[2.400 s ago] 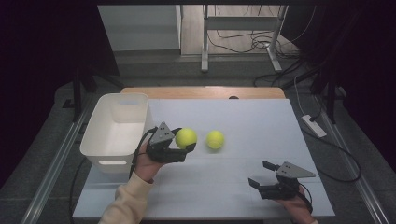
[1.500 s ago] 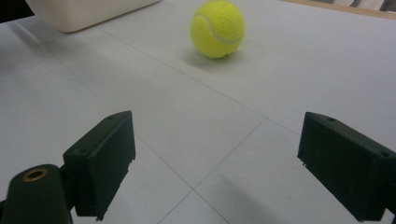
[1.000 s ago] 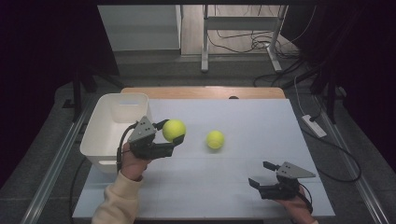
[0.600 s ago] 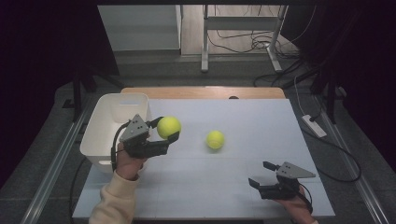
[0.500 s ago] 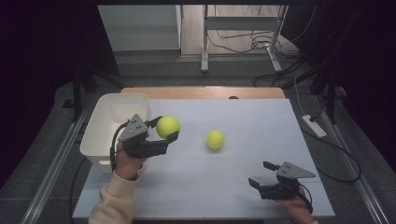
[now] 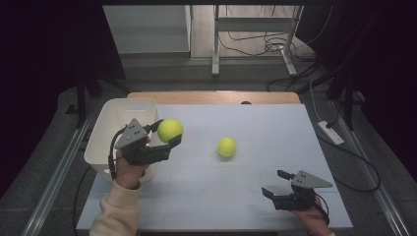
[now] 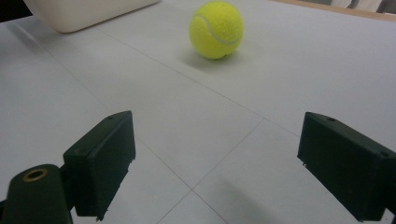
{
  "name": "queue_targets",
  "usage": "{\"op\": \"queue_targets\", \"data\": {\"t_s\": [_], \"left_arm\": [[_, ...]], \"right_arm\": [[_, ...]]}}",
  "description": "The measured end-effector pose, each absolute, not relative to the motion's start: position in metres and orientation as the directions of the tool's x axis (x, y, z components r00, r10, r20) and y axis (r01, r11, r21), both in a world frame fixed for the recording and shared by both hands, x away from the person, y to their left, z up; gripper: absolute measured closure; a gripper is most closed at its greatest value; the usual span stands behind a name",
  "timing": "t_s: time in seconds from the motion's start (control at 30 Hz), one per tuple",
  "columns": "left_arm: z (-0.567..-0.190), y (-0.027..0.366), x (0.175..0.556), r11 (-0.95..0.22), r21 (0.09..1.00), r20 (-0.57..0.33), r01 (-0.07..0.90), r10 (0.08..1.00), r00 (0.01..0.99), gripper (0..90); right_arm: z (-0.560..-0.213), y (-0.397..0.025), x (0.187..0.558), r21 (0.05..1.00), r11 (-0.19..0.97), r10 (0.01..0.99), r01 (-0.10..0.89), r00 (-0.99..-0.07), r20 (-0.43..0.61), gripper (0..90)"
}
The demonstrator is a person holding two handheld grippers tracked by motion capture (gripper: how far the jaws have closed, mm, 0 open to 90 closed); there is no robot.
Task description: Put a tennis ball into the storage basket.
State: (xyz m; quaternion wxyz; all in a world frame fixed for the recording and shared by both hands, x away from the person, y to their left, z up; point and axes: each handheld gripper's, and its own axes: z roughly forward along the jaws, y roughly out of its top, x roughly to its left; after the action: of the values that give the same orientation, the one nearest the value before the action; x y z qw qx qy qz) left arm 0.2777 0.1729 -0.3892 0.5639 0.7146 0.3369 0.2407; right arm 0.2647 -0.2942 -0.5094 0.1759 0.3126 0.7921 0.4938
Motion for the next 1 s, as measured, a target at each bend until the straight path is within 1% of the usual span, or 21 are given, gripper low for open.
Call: {"op": "queue_targets", "data": {"t_s": [0.47,1.0], "left_arm": [[-0.389,0.185,0.280,-0.114,0.969,-0.051,0.217,0.773,0.632,27.0],[-0.388,0.206,0.281,-0.078,0.971,-0.073,0.227,0.806,0.587,27.0]], "right_arm": [[-0.509,-0.294,0.264,0.893,0.316,0.671,0.321,-0.741,0.029,11.5],[-0.509,-0.294,0.264,0.893,0.318,0.671,0.318,-0.741,0.025,11.5]]}}
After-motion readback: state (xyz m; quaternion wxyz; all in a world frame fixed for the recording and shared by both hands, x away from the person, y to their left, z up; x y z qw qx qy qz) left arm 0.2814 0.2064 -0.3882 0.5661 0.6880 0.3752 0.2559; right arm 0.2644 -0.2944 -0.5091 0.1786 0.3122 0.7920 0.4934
